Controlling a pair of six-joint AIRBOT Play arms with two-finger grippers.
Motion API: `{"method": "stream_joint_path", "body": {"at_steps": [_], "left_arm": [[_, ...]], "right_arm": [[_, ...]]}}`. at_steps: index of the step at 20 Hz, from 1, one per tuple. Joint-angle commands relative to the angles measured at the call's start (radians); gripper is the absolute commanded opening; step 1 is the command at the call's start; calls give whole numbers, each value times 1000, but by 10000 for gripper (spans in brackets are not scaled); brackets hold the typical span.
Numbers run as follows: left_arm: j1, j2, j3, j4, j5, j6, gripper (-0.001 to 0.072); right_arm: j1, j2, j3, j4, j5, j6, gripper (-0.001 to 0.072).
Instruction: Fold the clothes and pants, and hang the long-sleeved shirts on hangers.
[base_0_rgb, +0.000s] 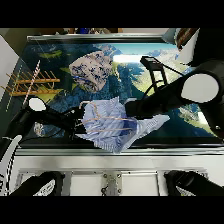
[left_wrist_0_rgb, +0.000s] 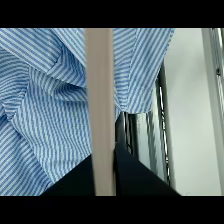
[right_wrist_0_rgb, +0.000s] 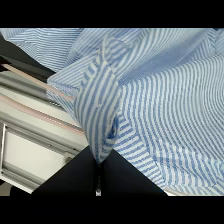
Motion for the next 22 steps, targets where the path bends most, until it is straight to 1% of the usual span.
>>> {"method": "stream_joint_path", "body": {"at_steps": [1, 4, 8, 10, 15, 16, 17, 22], "left_arm": [[-1, -1, 0, -1, 0, -2, 15], [-1, -1, 0, 0, 0, -24, 15], [-1, -1, 0, 0, 0, -24, 15], [-1, -1, 0, -1, 0, -25, 15], [-1, -1, 0, -1, -1, -27, 15], [-1, -1, 0, 0, -12, -27, 15], [-1, -1, 0, 0, -19, -27, 15], [-1, -1, 0, 0, -19, -27, 15]], "right_arm": [[73, -24, 1, 23, -139, 42, 16], [130, -43, 1, 24, -247, 86, 16], [182, -67, 1, 23, -359, 126, 16], [191, -82, 1, 23, -382, 132, 16], [191, -109, 1, 23, -382, 131, 17], [190, -108, 1, 27, -359, 123, 387], [189, -108, 1, 27, -338, 123, 493], [185, -99, 1, 17, -299, 122, 494]]}}
